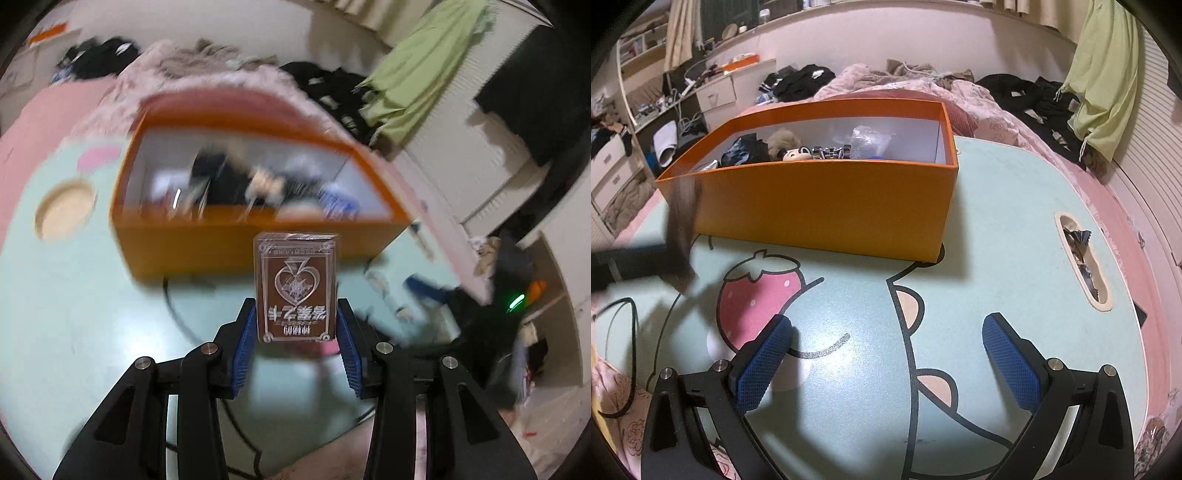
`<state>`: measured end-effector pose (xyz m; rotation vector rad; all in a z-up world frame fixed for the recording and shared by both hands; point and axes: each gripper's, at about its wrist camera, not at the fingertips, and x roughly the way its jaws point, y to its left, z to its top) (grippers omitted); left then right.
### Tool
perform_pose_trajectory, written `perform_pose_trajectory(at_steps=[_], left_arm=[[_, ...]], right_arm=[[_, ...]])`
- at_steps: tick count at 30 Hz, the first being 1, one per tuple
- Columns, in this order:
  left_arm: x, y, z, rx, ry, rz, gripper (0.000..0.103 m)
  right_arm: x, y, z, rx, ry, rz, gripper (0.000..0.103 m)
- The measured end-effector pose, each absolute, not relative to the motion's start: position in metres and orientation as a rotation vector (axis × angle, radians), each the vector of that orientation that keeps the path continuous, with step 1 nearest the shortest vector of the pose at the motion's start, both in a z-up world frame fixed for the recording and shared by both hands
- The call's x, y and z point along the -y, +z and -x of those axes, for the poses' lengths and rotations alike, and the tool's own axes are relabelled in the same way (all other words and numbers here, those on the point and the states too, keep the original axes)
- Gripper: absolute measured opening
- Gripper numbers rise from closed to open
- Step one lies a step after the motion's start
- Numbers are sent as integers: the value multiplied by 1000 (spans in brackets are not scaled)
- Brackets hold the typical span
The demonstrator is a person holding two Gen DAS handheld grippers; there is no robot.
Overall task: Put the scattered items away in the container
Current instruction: 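Lower the brown milk carton onto the table and open the left gripper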
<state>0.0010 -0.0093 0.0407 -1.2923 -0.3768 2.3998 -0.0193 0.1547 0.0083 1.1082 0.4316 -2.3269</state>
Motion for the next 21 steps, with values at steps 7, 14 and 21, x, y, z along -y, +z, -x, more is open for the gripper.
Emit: perform_pose_trajectory(at_steps=[7,14,21], left_arm=[[8,18,-2,382,2574,1298,82],[-29,4,-38,17,2695,1305,98],[-39,2,-30,-43,2697,1313,103]], right_arm=[[-152,8,20,-435,-2325,-1105,103],[-153,7,20,-440,-2325,-1105,103],[-163,9,25,-350,-2314,-1083,103]])
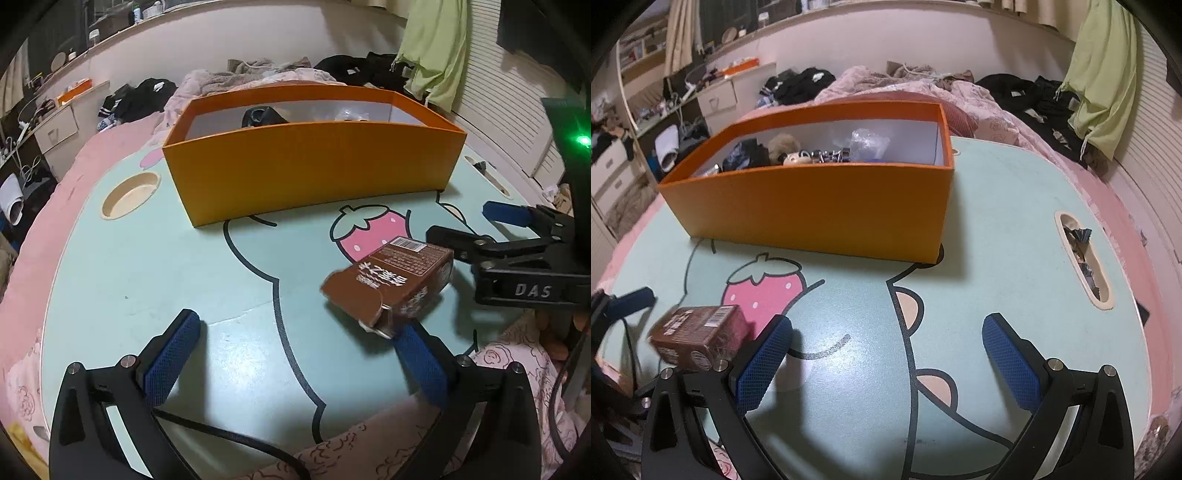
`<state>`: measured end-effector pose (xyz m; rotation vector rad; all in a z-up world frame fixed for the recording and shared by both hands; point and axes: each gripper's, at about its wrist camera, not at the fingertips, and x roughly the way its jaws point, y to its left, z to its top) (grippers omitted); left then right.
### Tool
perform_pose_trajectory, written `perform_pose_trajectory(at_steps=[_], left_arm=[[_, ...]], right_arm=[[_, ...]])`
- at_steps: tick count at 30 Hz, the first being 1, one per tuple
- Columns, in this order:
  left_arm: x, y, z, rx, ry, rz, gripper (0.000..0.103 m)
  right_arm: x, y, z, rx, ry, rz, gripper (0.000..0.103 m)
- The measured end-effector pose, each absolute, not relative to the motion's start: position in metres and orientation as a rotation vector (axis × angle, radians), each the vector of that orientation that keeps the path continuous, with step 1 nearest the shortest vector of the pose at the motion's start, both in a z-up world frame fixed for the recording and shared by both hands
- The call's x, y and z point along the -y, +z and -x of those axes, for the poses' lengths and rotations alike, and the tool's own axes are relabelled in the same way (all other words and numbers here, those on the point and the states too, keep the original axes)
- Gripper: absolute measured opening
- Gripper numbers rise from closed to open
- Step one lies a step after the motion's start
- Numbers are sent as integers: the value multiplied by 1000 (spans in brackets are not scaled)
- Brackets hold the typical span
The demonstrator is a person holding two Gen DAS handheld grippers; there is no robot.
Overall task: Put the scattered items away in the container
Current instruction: 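Reach into the orange box and grasp the black toy car with the right gripper, then lift the black toy car out and set it on the table, right gripper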
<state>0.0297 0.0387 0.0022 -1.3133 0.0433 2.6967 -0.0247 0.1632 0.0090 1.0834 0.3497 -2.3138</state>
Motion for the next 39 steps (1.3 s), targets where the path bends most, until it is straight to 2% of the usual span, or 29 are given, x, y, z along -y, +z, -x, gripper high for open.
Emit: perform_pose_trajectory(at_steps=[2,4,6,10,15,23,24,25,26,30,33,39], left_arm=[[-39,2,-28,-38,2702,1313,103],[-38,1,-28,-36,2702,1312,103],[-37,1,-30,-37,2703,1308,103],[-35,-2,-37,-34,2708,1302,103],[-33,-2,-37,-35,2706,1302,103],[-28,-2,-40,-36,2705,1300,103],[-28,-2,-40,-36,2705,1299,103],[-29,-2,-39,-36,2706,1299,103],[-28,-2,-39,-35,2705,1299,103],[-27,-2,-39,-35,2706,1297,103],[-26,-2,-39,-36,2705,1297,103],[-25,-3,-39,-37,2705,1296,103]], right_arm=[[-174,13,24,-261,-2300,-1053,96],[-181,22,19,-203,-2294,-983,84],[-182,37,11,-186,-2275,-886,76],[-151,70,14,-229,-2186,-794,59],[-87,78,66,-383,-2155,-900,40],[-37,31,124,-502,-2133,-1179,40],[-36,30,129,-501,-2139,-1170,37],[-33,29,130,-508,-2132,-1166,28],[-32,28,131,-507,-2120,-1165,28],[-54,33,128,-357,-2066,-1147,28],[-75,62,115,-218,-2083,-1050,28],[-126,117,64,-81,-2074,-877,28]])
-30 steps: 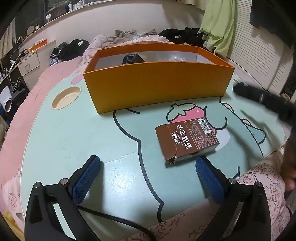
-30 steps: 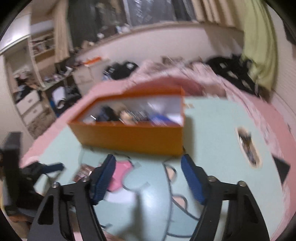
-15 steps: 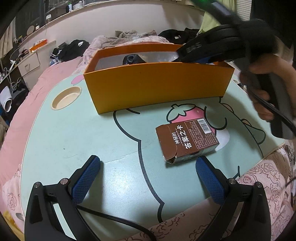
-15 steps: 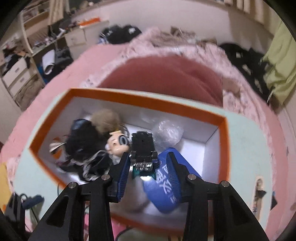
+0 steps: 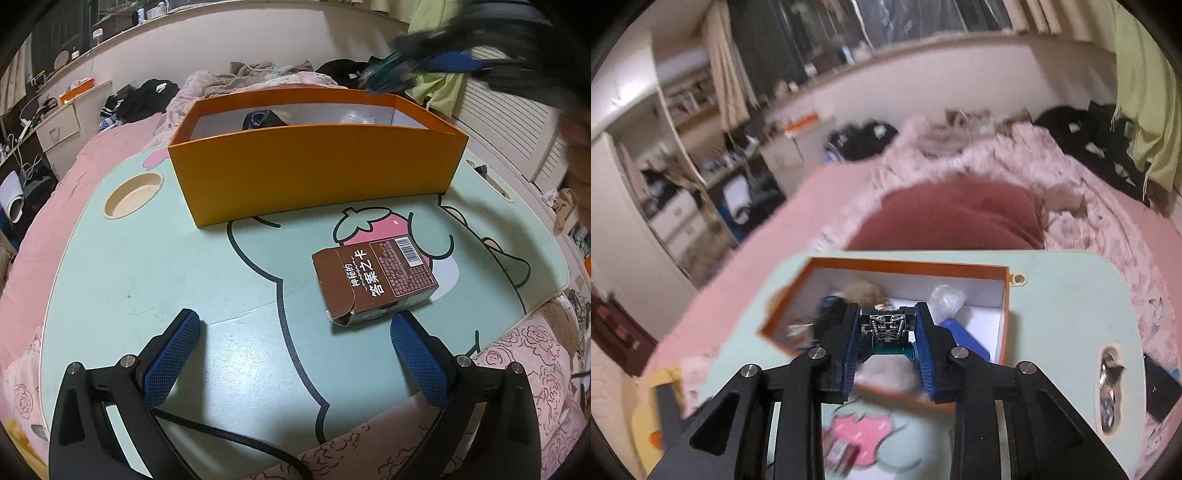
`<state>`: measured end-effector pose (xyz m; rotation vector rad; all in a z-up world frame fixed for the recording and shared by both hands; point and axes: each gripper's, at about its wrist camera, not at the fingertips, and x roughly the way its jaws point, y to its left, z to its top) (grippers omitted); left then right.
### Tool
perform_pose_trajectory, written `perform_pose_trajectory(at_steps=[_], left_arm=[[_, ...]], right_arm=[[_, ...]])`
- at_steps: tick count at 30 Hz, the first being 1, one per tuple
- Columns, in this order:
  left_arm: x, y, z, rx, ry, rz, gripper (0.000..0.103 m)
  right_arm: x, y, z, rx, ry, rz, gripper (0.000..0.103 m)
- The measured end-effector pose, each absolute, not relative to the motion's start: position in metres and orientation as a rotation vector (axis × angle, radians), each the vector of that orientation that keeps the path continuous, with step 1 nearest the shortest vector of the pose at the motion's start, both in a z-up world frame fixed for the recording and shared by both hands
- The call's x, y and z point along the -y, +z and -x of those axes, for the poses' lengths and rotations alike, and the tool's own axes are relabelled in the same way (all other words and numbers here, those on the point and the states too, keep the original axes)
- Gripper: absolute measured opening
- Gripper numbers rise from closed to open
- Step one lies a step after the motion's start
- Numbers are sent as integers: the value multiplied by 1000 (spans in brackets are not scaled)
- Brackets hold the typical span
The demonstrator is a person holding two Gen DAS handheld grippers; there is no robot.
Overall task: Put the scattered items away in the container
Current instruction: 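Lift the black toy car out and set it on the table, right gripper, then grasp the black lace cloth inside the orange box with the left gripper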
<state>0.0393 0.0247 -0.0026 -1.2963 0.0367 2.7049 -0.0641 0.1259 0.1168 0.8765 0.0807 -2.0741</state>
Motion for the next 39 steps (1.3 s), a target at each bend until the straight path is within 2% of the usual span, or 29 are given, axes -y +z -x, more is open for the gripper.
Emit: perform_pose_trajectory(at_steps=[4,8,12,14,15,16,23,25,34,35,38,39], left_arm=[[-24,-3,-39,-37,2704,1296,103],[-23,-3,-39,-37,2704,1296,103],[-23,-3,-39,-37,2704,1296,103],[-22,-3,-38,-37,2705,1296,103],[-22,-2,-38,-37,2704,1296,103],[-22,-2,-38,-36,2704,1297,103],[-20,-2,-38,-36,2705,1297,103],[-20,-2,-38,-36,2706,1297,103],[-10,0,-36,23,2696,1300,103],[-9,4,-37,49,2698,1284,102],[-1,32,-38,73,2739,1181,88],[0,46,-35,75,2743,1141,87]], right_arm=[[-150,104,31,-85,-2073,-860,28],[-150,53,19,-88,-2027,-967,28],[-139,16,25,-159,-2069,-1040,34],[-143,15,29,-153,-2053,-1055,44],[-147,18,26,-167,-2078,-1047,69],[-151,19,20,-199,-2114,-1036,88],[-155,4,-6,-479,-2211,-986,95],[-154,-2,-1,-495,-2190,-988,102],[-156,-3,0,-492,-2186,-986,103],[-157,-3,0,-491,-2186,-985,103],[-156,-3,0,-492,-2185,-986,103],[-157,-3,0,-492,-2185,-985,103]])
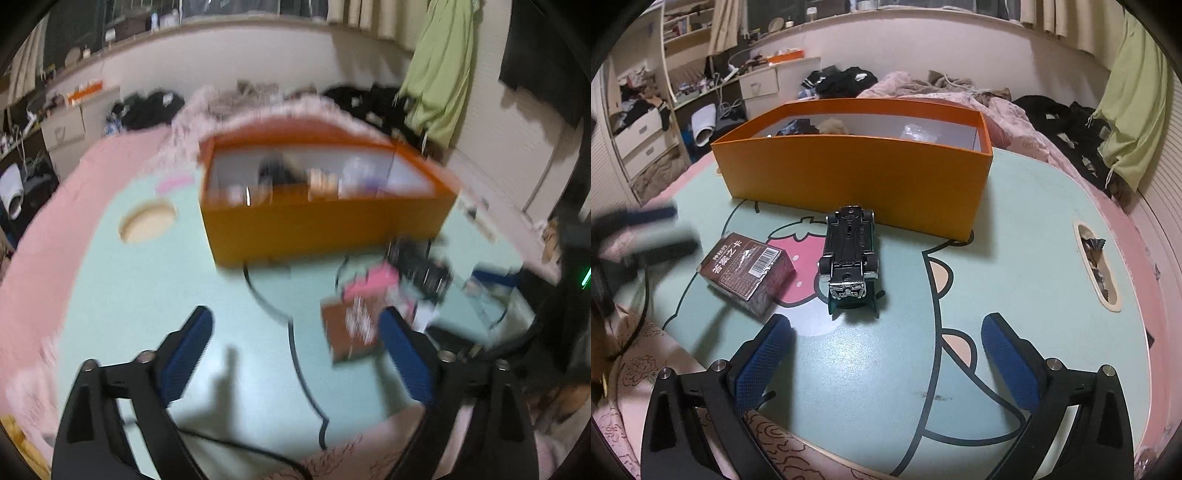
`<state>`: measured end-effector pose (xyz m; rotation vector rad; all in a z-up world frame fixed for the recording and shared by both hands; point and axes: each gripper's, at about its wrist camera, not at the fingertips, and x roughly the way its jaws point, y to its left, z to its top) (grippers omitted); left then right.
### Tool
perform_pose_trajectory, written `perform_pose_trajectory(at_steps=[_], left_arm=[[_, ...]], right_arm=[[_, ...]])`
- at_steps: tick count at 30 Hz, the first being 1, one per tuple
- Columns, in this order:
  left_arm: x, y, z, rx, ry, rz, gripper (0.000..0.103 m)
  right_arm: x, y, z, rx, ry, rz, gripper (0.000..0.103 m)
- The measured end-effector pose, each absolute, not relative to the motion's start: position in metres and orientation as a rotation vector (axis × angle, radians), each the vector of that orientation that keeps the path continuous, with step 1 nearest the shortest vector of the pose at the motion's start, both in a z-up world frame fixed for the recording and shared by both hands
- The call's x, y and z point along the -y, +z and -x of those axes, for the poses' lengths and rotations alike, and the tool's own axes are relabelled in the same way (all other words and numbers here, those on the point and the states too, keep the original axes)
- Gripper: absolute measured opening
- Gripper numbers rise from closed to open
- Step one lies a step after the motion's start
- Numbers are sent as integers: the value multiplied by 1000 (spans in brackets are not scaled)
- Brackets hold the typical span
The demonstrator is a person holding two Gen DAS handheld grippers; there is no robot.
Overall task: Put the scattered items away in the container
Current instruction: 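Grasp the black lace cloth inside the orange box with the left gripper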
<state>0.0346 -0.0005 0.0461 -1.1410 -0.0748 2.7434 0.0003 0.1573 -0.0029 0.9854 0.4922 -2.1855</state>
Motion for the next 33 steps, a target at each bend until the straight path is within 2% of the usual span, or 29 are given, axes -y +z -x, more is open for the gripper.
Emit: perform_pose_trajectory(at_steps=[2,5,6,13,15,17,20,28,33], left_arm=[[3,71,-22,78,2723,1091,85],[7,103,21,102,2704,1104,72],[8,105,36,106,2692,1133,72],[-4,59,132,12,2584,1541,71],[-9,40,139,-13,2541,1602,50],[-12,37,143,-115,2611,1611,35],[-4,45,141,14,2587,1555,26],[26,131,78,210,2662,1127,23],[33,136,27,197,2648,1053,23]], right_arm=[[-156,-3,0,-492,-2185,-986,103],[-156,-2,0,-493,-2185,-986,103],[-157,-3,0,-492,-2185,-986,103],[-156,-2,-1,-492,-2184,-985,103],[-156,-2,-1,-492,-2183,-985,103],[-157,-3,-1,-491,-2183,-983,103],[-156,-2,-1,-493,-2183,-984,103],[-156,-3,-1,-492,-2183,-983,103],[-157,-4,-1,-491,-2183,-982,103]])
